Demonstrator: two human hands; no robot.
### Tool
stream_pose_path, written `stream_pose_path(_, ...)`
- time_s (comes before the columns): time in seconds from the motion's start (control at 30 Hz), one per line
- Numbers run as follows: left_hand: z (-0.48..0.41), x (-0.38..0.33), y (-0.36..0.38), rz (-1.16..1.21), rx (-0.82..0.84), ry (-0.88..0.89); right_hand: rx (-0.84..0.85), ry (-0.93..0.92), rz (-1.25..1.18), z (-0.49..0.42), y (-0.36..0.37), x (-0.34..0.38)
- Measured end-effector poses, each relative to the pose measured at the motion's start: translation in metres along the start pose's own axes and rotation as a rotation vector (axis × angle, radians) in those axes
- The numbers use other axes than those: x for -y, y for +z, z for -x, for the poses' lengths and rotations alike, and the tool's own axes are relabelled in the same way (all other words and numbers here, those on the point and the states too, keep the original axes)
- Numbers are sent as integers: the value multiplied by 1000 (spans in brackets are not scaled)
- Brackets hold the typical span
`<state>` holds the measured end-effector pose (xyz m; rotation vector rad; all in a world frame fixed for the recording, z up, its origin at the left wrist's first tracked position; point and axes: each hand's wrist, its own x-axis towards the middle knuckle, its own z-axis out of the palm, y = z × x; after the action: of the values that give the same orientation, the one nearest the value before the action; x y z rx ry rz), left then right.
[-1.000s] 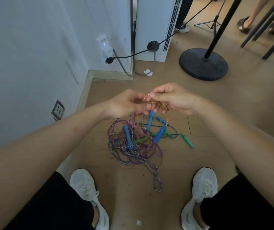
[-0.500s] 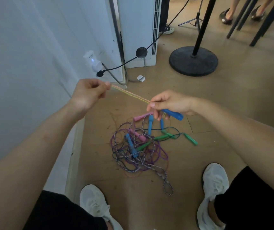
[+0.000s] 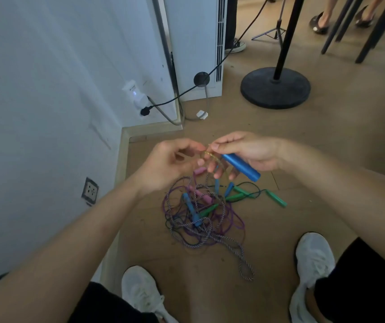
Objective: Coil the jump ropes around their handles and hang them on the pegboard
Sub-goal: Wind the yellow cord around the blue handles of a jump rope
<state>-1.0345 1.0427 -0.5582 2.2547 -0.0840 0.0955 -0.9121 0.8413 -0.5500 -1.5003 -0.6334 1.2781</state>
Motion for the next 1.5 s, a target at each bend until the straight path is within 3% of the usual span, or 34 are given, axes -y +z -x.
stream_pose_path(0.1, -1, -1, 5, 69, 12, -23, 38, 14, -16, 4, 2, 1)
stream_pose_path(0.2, -4, 5, 1, 24, -81, -14, 38, 41, -6, 6, 1, -3)
stream_pose_path(0.47, -14, 36, -54, 144, -767, -425, -56, 78, 70, 7, -14, -6)
stream_pose_path(0.67, -3, 69, -76, 124, -1047, -683, -135, 126, 296, 6, -15, -12)
stream_pose_path(0.73, 1, 73, -74, 80, -980, -756, -153, 109, 300, 6, -13, -12)
stream_pose_path(0.8, 3, 67, -64, 8, -811, -756, -157, 57, 236, 5, -10, -11)
stream_pose_path(1.07, 0, -3, 2, 71, -120, -241, -97, -28, 89, -1, 7, -1)
stream_pose_path(1.13, 3, -8, 15, 110, -11, -141, -80, -39, 86, -1, 9, -2)
stream_pose_path(1.27, 0, -8, 12, 149, -114, -85, -52, -55, 43, 0, 9, 1)
stream_pose_path(1.4, -2, -1, -6, 34, -172, -94, -40, -14, -16, 0, 6, 1)
stream_pose_path(1.5, -3, 0, -19, 7, -339, -168, 9, 6, 3, -2, 4, -3)
